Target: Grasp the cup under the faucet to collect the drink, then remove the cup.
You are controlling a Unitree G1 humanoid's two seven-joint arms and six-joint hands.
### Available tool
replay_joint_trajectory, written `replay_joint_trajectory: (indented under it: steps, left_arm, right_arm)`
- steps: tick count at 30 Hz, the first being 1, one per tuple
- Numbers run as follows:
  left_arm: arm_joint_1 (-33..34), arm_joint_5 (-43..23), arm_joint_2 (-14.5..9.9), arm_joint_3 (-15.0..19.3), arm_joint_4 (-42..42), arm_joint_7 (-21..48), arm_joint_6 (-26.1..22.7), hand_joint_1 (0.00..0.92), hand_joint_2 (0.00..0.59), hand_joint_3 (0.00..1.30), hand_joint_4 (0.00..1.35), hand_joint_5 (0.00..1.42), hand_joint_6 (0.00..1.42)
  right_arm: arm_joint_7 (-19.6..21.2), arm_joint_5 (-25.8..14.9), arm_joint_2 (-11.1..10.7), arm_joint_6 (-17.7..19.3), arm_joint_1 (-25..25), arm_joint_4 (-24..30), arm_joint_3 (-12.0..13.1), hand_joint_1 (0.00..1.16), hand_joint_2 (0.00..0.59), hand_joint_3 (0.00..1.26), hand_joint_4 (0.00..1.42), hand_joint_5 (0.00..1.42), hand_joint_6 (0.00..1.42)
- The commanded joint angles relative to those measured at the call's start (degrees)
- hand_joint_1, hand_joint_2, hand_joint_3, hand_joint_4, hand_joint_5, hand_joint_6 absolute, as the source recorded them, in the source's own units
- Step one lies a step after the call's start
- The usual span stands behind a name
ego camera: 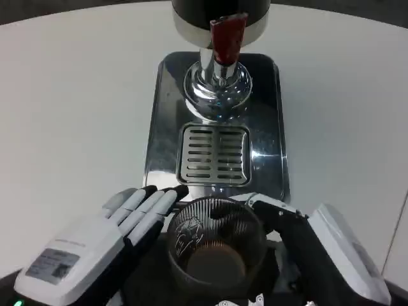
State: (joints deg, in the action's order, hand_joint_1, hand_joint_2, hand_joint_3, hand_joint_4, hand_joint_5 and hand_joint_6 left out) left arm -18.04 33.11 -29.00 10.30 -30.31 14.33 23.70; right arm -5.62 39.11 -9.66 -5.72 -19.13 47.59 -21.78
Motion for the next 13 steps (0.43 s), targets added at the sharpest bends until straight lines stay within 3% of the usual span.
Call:
replay_joint_trajectory:
  steps: [1, 13]
  left_arm:
    - [-1.15, -0.48, -0.56, 0.14, 0.21, -0.23, 0.33, 0.331, 0.124, 0.0, 0.0, 0.0, 0.0]
    - [-1.62, -0.88, -1.0, 0.79, 0.51, -0.46, 0.57, 0.33, 0.124, 0.0, 0.0, 0.0, 0.0]
  right_arm:
    - [-0.24, -0.44, 0.05, 2.46, -0.43, 2.12, -0.29, 1.01, 0.147, 0.98, 1.13, 1.16, 1.4]
    - [-0.18, -0.45, 0.08, 2.72, -0.74, 1.95, -0.37, 1.01, 0.145, 0.98, 1.13, 1.16, 1.4]
